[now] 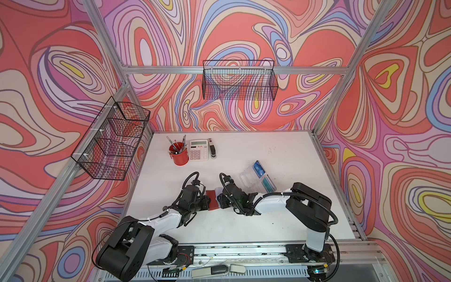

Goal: Insert credit cards into a card holder
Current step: Flip over the card slot in the card holder.

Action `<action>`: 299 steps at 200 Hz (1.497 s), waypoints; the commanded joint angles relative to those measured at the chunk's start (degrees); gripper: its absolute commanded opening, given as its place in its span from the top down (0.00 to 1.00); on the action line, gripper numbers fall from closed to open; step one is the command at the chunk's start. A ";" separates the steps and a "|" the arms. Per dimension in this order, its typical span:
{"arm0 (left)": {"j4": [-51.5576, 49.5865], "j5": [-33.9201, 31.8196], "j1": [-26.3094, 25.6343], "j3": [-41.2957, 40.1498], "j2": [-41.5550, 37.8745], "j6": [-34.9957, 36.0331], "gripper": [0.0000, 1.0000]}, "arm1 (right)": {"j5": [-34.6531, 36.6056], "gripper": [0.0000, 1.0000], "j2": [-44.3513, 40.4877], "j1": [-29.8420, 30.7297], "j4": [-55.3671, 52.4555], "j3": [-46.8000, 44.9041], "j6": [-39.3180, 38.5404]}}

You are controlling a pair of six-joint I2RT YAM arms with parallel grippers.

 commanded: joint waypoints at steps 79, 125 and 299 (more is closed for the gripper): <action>-6.02 -1.66 0.01 -1.13 -0.13 0.31 1.00 | -1.55 0.60 8.00 -3.61 -3.86 5.35 1.89; -6.02 -1.65 0.04 -1.12 -0.14 0.29 1.00 | -2.71 0.53 8.13 -4.36 -2.74 6.12 0.27; -9.89 -3.29 0.03 -2.26 -7.75 -2.75 0.68 | -20.47 0.63 -1.93 -4.20 14.16 -5.67 4.17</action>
